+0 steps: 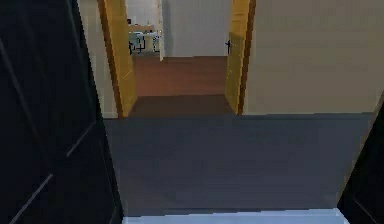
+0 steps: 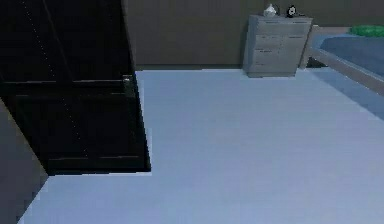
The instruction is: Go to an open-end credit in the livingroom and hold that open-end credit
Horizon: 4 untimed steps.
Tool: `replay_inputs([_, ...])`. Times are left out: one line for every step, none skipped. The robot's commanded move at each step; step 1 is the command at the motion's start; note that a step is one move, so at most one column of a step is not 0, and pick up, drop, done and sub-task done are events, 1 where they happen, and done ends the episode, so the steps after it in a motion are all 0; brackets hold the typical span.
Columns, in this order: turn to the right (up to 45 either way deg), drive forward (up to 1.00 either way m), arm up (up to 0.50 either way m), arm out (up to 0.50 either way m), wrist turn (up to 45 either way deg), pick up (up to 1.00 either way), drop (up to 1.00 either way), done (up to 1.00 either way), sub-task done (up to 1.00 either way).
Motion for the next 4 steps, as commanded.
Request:
replay_inputs([-3.0, 0.00, 0.00, 0.00, 0.0, 0.00, 0.00, 0.00, 0.00])
replay_inputs([0.0, 1.00, 0.00, 0.00, 0.0, 0.00, 0.00, 0.00, 0.00])
replay_inputs([0.0, 0.45, 0.00, 0.00, 0.0, 0.00, 0.00, 0.00, 0.00])
replay_inputs([-6.0, 0.00, 0.00, 0.00, 0.0, 0.00, 0.00, 0.00, 0.00])
